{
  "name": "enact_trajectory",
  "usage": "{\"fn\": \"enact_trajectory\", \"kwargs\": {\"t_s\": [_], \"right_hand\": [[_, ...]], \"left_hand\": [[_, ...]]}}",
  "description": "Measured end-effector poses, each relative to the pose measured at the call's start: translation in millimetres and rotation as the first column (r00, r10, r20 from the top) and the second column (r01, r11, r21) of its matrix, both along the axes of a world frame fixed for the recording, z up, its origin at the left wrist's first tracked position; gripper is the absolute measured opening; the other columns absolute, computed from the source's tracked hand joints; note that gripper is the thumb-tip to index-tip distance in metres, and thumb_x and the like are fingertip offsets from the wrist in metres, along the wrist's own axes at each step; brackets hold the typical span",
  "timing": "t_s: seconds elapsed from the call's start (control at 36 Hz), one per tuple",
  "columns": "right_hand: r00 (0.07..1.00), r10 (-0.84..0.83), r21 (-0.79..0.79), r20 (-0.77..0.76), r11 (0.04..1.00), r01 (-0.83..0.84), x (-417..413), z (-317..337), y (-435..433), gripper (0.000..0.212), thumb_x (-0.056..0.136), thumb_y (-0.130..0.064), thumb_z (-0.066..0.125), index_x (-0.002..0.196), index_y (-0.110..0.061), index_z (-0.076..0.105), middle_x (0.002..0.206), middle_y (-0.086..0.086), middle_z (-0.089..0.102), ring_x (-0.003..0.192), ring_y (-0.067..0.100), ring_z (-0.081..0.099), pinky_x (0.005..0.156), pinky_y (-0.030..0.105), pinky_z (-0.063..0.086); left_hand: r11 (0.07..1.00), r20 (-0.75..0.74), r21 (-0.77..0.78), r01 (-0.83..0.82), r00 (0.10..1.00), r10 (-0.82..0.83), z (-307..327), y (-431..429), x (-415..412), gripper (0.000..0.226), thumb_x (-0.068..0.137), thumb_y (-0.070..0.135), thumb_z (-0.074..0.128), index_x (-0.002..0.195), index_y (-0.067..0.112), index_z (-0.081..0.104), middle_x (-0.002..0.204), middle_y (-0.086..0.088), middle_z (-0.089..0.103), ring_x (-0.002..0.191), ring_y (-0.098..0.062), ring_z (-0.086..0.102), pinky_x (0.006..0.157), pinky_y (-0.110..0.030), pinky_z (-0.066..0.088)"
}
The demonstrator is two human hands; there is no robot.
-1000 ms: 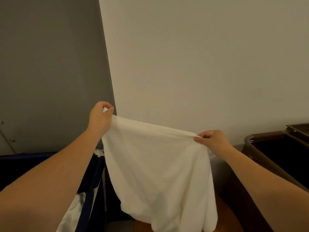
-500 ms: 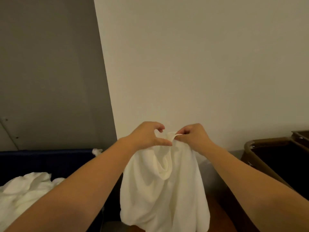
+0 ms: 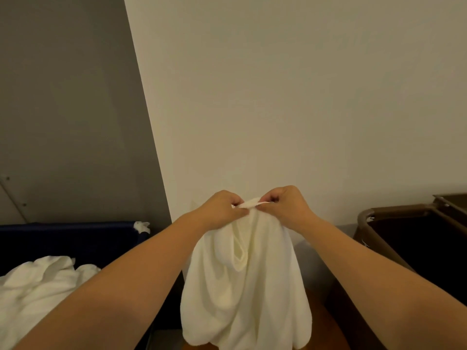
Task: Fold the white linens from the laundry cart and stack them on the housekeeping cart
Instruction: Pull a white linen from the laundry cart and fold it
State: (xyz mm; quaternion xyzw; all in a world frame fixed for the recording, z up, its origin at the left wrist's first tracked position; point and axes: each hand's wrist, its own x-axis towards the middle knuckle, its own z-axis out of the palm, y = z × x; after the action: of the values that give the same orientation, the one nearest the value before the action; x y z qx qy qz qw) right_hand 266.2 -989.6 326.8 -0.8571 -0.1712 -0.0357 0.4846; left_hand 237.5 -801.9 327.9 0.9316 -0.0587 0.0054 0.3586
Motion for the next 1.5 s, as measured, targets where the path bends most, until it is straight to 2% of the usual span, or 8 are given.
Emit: {"fn": "enact_trajectory", "kwargs": {"t_s": [0.17, 0.25, 0.42, 0.53, 0.81, 1.03, 1.28, 1.5], "right_hand": [[0.992, 0.114, -0.203, -0.061, 0.971, -0.124, 3, -4, -9, 0.01, 0.079, -0.024, 0.076, 0.081, -0.014, 0.076, 0.074, 0.004, 0.068, 0.062, 0.009, 0.054, 0.062, 0.022, 0.045], [0.978, 0.177, -0.265, -0.107, 0.943, -0.2, 2, -9, -10, 0.012, 0.081, -0.025, 0.075, 0.086, -0.015, 0.077, 0.06, -0.015, 0.062, 0.058, 0.002, 0.053, 0.06, 0.017, 0.043], [0.955, 0.242, -0.256, -0.17, 0.925, -0.28, 2, -15, -8, 0.016, 0.08, -0.026, 0.074, 0.089, -0.013, 0.075, 0.099, 0.004, 0.069, 0.092, 0.019, 0.065, 0.086, 0.033, 0.053], [0.939, 0.284, -0.283, -0.193, 0.9, -0.33, -1, -14, -1, 0.02, 0.076, -0.024, 0.077, 0.088, -0.009, 0.071, 0.093, 0.003, 0.067, 0.086, 0.017, 0.063, 0.078, 0.028, 0.051], [0.941, 0.257, -0.299, -0.222, 0.9, -0.316, 7, -21, -19, 0.017, 0.075, -0.031, 0.08, 0.088, -0.023, 0.072, 0.091, -0.008, 0.07, 0.084, 0.008, 0.064, 0.075, 0.02, 0.05], [0.956, 0.153, -0.383, -0.248, 0.891, -0.242, 19, -29, -50, 0.039, 0.073, -0.038, 0.08, 0.1, -0.014, 0.069, 0.101, 0.0, 0.068, 0.092, 0.015, 0.063, 0.089, 0.033, 0.053], [0.966, 0.009, -0.395, -0.257, 0.912, -0.114, 31, -36, -85, 0.026, 0.075, -0.04, 0.078, 0.08, -0.014, 0.074, 0.075, -0.001, 0.067, 0.072, 0.015, 0.062, 0.064, 0.025, 0.048], [0.961, -0.047, -0.412, -0.271, 0.909, -0.071, 36, -43, -97, 0.029, 0.074, -0.043, 0.078, 0.079, -0.014, 0.076, 0.083, 0.007, 0.071, 0.081, 0.022, 0.065, 0.077, 0.036, 0.054]], "left_hand": [[0.997, 0.145, -0.077, -0.03, 0.989, 0.041, 16, 3, -1, 0.012, 0.091, 0.021, 0.063, 0.082, 0.022, 0.071, 0.089, 0.007, 0.071, 0.087, -0.011, 0.065, 0.083, -0.031, 0.052], [0.995, 0.182, -0.089, -0.043, 0.982, 0.058, 29, 6, -1, 0.013, 0.09, 0.019, 0.062, 0.082, 0.023, 0.071, 0.09, 0.009, 0.07, 0.089, -0.01, 0.064, 0.083, -0.028, 0.051], [0.992, 0.231, -0.071, -0.104, 0.966, 0.117, 49, 19, 1, 0.011, 0.091, 0.02, 0.062, 0.089, 0.023, 0.072, 0.096, 0.006, 0.07, 0.092, -0.012, 0.063, 0.085, -0.03, 0.051], [0.992, 0.27, -0.018, -0.129, 0.954, 0.129, 60, 24, 0, 0.015, 0.092, 0.02, 0.06, 0.098, 0.018, 0.073, 0.097, 0.006, 0.067, 0.093, -0.012, 0.061, 0.086, -0.028, 0.048], [0.967, 0.312, -0.047, -0.251, 0.916, 0.253, 71, 53, 4, 0.015, 0.094, 0.024, 0.058, 0.094, 0.022, 0.073, 0.094, 0.003, 0.069, 0.091, -0.017, 0.063, 0.084, -0.034, 0.052], [0.949, 0.343, 0.006, -0.316, 0.892, 0.295, 73, 70, 17, 0.019, 0.096, 0.027, 0.055, 0.098, 0.021, 0.072, 0.094, 0.001, 0.069, 0.089, -0.02, 0.062, 0.083, -0.037, 0.052], [0.917, 0.379, 0.019, -0.399, 0.851, 0.362, 66, 78, 33, 0.021, 0.096, 0.027, 0.052, 0.087, 0.02, 0.07, 0.081, 0.001, 0.066, 0.08, -0.02, 0.06, 0.069, -0.032, 0.047], [0.903, 0.376, 0.042, -0.428, 0.844, 0.383, 57, 84, 41, 0.022, 0.097, 0.029, 0.052, 0.1, 0.019, 0.072, 0.092, 0.004, 0.067, 0.087, -0.018, 0.059, 0.075, -0.032, 0.048]]}}
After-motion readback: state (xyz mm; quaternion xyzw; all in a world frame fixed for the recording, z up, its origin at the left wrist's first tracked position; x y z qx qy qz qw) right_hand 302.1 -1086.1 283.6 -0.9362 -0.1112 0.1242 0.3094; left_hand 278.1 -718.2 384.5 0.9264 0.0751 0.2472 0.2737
